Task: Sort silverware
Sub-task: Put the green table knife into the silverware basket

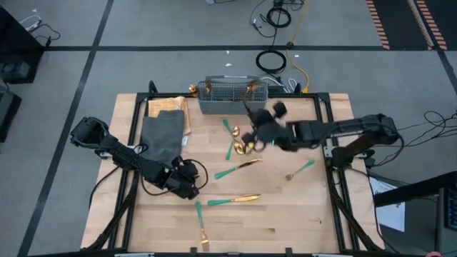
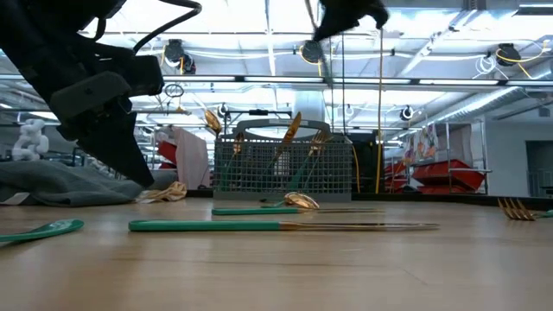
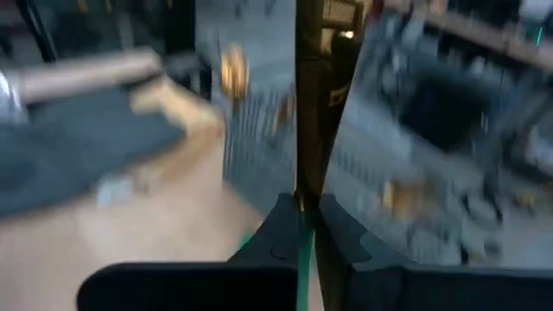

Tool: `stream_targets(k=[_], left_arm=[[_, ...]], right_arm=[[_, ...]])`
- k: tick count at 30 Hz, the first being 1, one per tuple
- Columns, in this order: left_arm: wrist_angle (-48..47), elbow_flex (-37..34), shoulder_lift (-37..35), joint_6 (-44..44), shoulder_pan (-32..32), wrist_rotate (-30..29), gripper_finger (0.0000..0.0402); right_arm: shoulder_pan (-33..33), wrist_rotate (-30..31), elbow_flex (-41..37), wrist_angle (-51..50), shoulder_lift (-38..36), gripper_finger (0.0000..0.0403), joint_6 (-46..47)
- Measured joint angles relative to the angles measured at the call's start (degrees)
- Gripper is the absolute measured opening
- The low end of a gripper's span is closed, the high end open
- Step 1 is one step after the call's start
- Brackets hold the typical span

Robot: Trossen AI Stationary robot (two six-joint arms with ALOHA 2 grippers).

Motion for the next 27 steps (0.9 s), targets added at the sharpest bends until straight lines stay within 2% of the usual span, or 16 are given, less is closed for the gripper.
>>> stream_targets(k=[2, 5, 11, 19, 27], left_arm=[[0.0, 0.0, 0.0, 0.0, 0.0, -0.1, 0.0058], [0.0, 0.0, 0.0, 0.0, 0.0, -1.1, 0.0058], [0.0, 0.0, 0.0, 0.0, 0.0, -1.7, 0.0058], [0.2, 0.0, 0.0, -0.1, 0.0, -1.7, 0.0058], [0.2, 0.0, 0.0, -0.1, 0.0, -1.7, 0.0058]], right_arm=[[-3.1, -3.4, -0.7, 11.7, 0.0, 0.0000, -7.7], [-7.9, -11.0, -2.7, 24.2, 0.1, 0.0000, -14.4], [-17.1, -21.2, -7.9, 42.5, 2.5, 0.0000, -18.8], [-26.1, -33.0, -7.9, 53.5, 12.9, 0.0000, -14.2], [-30.0, -36.5, -2.6, 54.7, 23.4, 0.0000, -10.9]])
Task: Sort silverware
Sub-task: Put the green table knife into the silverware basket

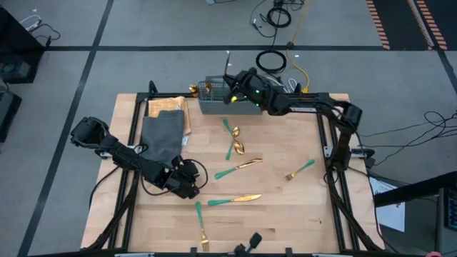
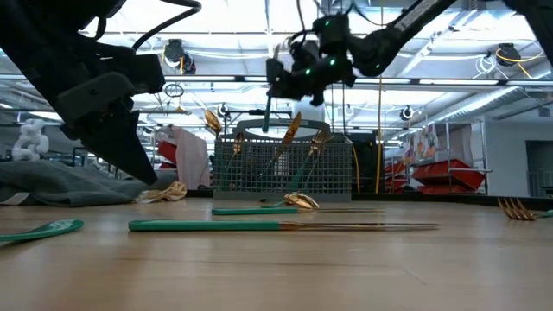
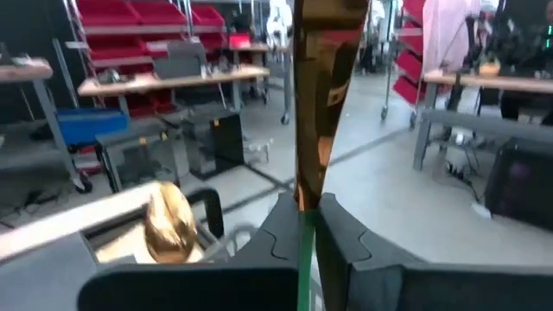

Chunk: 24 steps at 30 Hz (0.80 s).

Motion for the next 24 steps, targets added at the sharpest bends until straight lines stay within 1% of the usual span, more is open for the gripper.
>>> stream_targets(k=[2, 5, 13, 16, 21, 24], left_arm=[[0.0, 0.0, 0.0, 0.0, 0.0, 0.0, 0.0058], [0.0, 0.0, 0.0, 0.0, 0.0, -0.1, 0.0058], [0.0, 0.0, 0.0, 0.0, 0.0, -0.2, 0.0058], [0.0, 0.0, 0.0, 0.0, 0.0, -0.2, 0.0058], [0.0, 0.0, 0.0, 0.0, 0.0, -0.2, 0.0058], [0.0, 0.0, 0.0, 0.0, 0.0, -0.2, 0.0058]], right_arm=[[-0.6, -0.4, 1.0, -1.3, 1.8, 0.0000, 0.8], [-1.4, -2.8, 1.9, -4.8, 3.6, 0.0000, 2.7], [-1.9, -2.8, 2.0, -10.9, 5.1, 0.0003, 4.2], [-1.9, -2.8, 2.0, -11.0, 5.1, 0.0023, 4.6], [-1.9, -2.6, 2.0, -11.1, 5.1, 0.0075, 5.2], [-1.8, -2.7, 2.0, -11.2, 5.1, 0.0099, 5.2]])
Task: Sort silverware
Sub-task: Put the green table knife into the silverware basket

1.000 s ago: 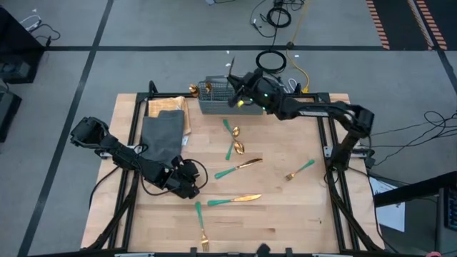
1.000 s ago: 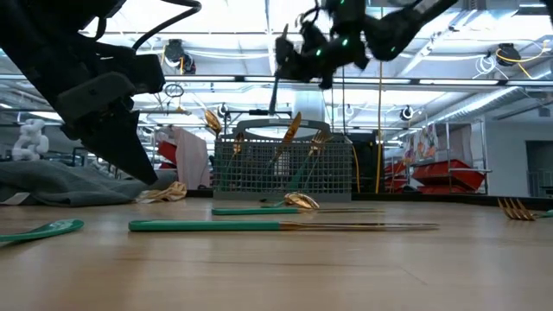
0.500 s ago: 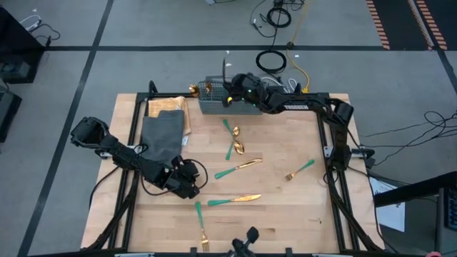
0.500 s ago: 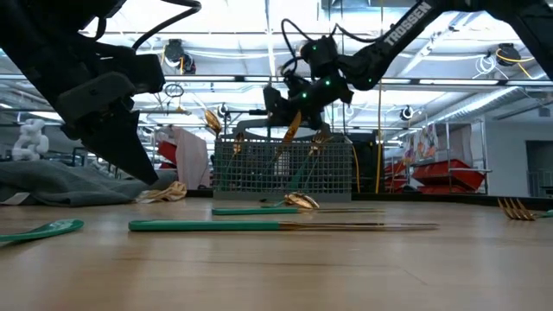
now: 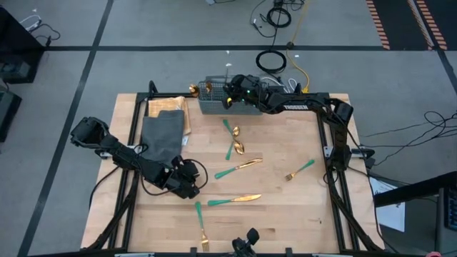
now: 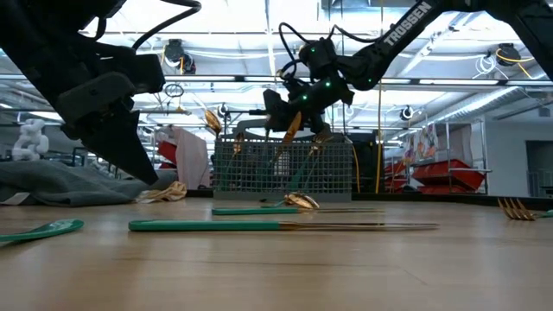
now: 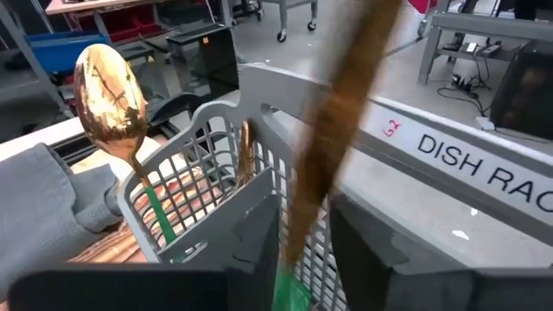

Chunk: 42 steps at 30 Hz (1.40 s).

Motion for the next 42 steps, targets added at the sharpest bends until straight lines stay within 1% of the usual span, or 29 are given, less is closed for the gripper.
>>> stream_targets(k=[3, 7, 11, 13, 14, 16, 19, 22, 24, 26, 28, 30, 33, 35, 37, 39, 42], left_arm=[[0.0, 0.0, 0.0, 0.0, 0.0, 0.0, 0.0058], [0.0, 0.0, 0.0, 0.0, 0.0, 0.0, 0.0058], [0.0, 0.0, 0.0, -0.1, 0.0, 0.0, 0.0058], [0.0, 0.0, 0.0, -0.2, 0.0, 0.0, 0.0058], [0.0, 0.0, 0.0, -0.2, 0.0, 0.0, 0.0058], [0.0, 0.0, 0.0, -0.2, 0.0, 0.0, 0.0058], [-0.1, 0.0, 0.0, 0.0, 0.0, 0.0, 0.0058], [-0.1, 0.0, 0.0, 0.0, 0.0, 0.0, 0.0058], [-0.1, 0.0, 0.0, 0.0, 0.0, 0.1, 0.0058], [-0.1, 0.0, 0.0, 0.0, 0.0, 0.1, 0.0058], [-0.1, 0.0, 0.0, 0.0, 0.0, 0.5, 0.0058], [0.1, 0.0, 0.0, -0.2, 0.0, 0.8, 0.0058], [0.1, 0.0, 0.0, -1.5, 0.0, 1.2, 0.0058], [0.1, 0.0, 0.0, -1.9, 0.0, 2.0, 0.0058], [-0.1, 0.0, 0.0, -2.7, 0.0, 2.9, 0.0058], [-0.2, 0.0, 0.0, -2.9, 0.0, 4.4, 0.0058], [-0.2, 0.0, 0.0, -2.9, 0.0, 6.0, 0.0058]], right_arm=[[0.1, -0.3, 0.0, -0.6, -0.4, 0.0113, 0.8], [0.1, -2.7, 0.0, -2.3, -3.0, 0.0120, 1.2], [0.6, -3.1, 0.0, -6.3, -8.6, 0.0121, -0.5], [1.3, -3.1, 0.0, -10.9, -12.8, 0.0121, -2.1], [1.7, -3.2, 0.0, -13.9, -15.6, 0.0121, -2.8], [2.8, -4.3, 0.2, -23.0, -21.5, 0.0121, -4.4], [5.0, -4.5, 2.0, -42.8, -29.9, 0.0121, -4.8], [7.8, -4.4, 3.1, -59.9, -36.4, 0.0121, -1.5], [10.3, -4.6, 3.1, -67.8, -39.5, 0.0121, 1.2], [13.8, -5.2, 3.1, -72.6, -40.6, 0.0121, 3.5], [18.3, -5.9, 2.7, -73.8, -39.9, 0.0121, 5.1], [23.6, -6.0, 1.5, -71.6, -37.5, 0.0121, 5.3], [30.9, -6.2, 1.1, -67.4, -30.2, 0.0121, 3.5], [34.8, -7.9, 1.1, -64.2, -24.5, 0.0121, 0.9], [37.7, -11.9, 1.6, -61.3, -18.6, 0.0124, -1.8], [39.5, -15.2, 3.8, -60.6, -13.3, 0.0131, -3.3], [40.6, -16.5, 9.3, -63.9, -6.0, 0.0146, -5.1]])
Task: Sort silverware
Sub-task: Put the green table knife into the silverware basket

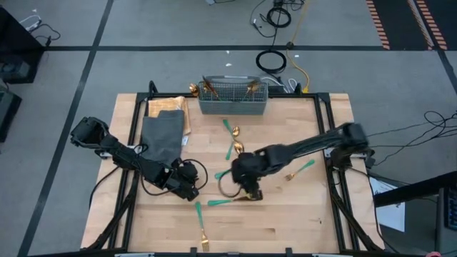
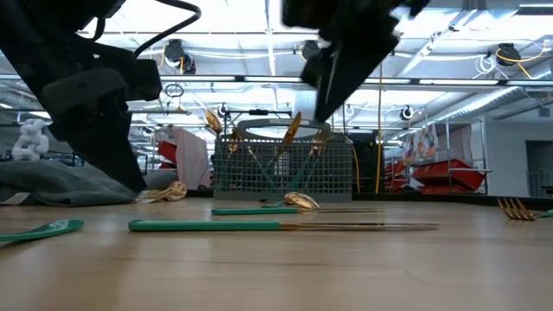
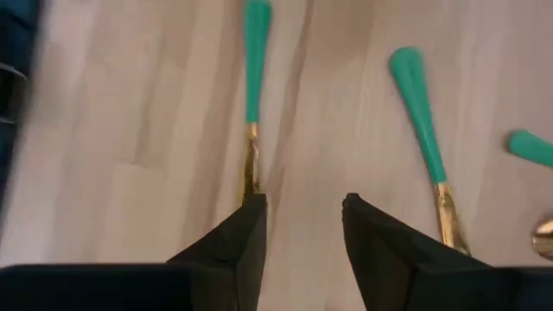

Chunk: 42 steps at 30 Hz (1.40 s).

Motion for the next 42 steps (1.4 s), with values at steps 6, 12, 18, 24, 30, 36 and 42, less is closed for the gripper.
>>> stream_targets(k=[6, 12, 18, 24, 30, 36, 42], left_arm=[[-0.6, 0.0, 0.0, 0.1, 0.0, 0.2, 0.0058], [-2.4, 0.0, 0.0, 0.2, -0.5, 0.2, 0.0058], [-3.4, 0.0, 0.0, 0.1, -1.6, 0.2, 0.0058], [-3.3, 0.0, 0.0, 0.0, -2.4, 0.2, 0.0058], [-3.2, 0.0, 0.0, -0.1, -2.4, 0.2, 0.0058], [-3.3, 0.0, 0.0, 0.0, -2.6, 0.2, 0.0058], [-3.4, 0.0, 0.0, 0.1, -2.7, 0.2, 0.0058]], right_arm=[[1.1, -2.3, 14.4, -6.9, 11.1, 0.0176, -5.2], [2.8, -3.2, 23.9, -10.5, 17.8, 0.0187, -8.9], [3.4, -3.2, 26.1, -9.5, 23.0, 0.0187, -10.2], [2.6, -2.9, 26.1, -9.5, 26.0, 0.0187, -9.5], [2.9, -3.0, 26.1, -8.2, 28.8, 0.0187, -6.7], [3.3, 0.0, 25.9, -10.1, 31.5, 0.0183, -4.3], [3.8, 2.4, 26.1, -9.5, 33.3, 0.0119, -5.0]])
